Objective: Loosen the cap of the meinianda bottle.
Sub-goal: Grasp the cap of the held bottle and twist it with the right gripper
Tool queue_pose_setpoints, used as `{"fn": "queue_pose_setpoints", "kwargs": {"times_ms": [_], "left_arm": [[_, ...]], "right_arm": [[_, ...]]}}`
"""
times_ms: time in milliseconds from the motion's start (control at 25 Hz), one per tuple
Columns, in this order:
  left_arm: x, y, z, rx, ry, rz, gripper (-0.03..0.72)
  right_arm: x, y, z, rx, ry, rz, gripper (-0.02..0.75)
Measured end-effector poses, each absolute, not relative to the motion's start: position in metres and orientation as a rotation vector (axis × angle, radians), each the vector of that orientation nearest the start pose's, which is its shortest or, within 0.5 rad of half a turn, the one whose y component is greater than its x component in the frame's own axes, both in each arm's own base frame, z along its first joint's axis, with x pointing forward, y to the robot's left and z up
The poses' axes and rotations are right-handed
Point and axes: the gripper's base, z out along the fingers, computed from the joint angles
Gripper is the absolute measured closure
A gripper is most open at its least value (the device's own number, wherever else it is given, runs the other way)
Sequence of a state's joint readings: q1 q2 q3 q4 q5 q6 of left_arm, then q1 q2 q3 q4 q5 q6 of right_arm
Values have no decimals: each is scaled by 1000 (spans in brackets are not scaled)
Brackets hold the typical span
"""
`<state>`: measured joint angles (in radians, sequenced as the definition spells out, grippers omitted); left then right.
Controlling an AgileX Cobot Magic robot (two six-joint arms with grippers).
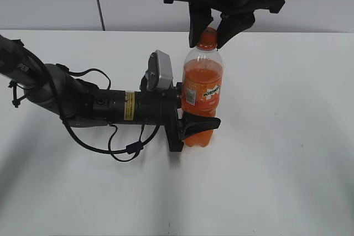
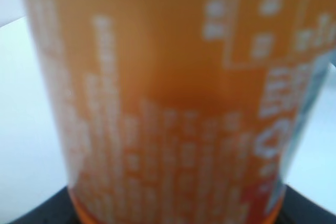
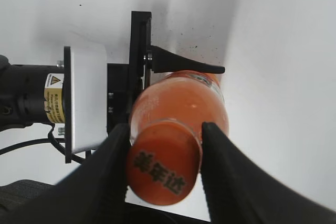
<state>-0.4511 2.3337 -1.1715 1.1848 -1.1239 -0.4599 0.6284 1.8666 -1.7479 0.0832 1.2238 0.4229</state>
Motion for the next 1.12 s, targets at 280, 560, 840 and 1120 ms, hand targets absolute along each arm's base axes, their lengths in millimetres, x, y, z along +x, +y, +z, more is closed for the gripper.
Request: {"fn": "queue_pose_setpoints", "kwargs": {"times_ms": [280,560,840,1120], "left_arm": [[334,-246,70,1310,1409,-1019,293],[334,-246,71,1316,1404,-1009,293],[334,-246,71,1320,1403,-1007,293],[334,-246,71,1321,1402,-1007,293]], "right_arm": [[319,241,312,-355,2870,321,431],[320,242,312,-587,2820,295,435],[319,242,313,-935,2702,253,442],[319,243,313,-1291,2533,220,447]]}}
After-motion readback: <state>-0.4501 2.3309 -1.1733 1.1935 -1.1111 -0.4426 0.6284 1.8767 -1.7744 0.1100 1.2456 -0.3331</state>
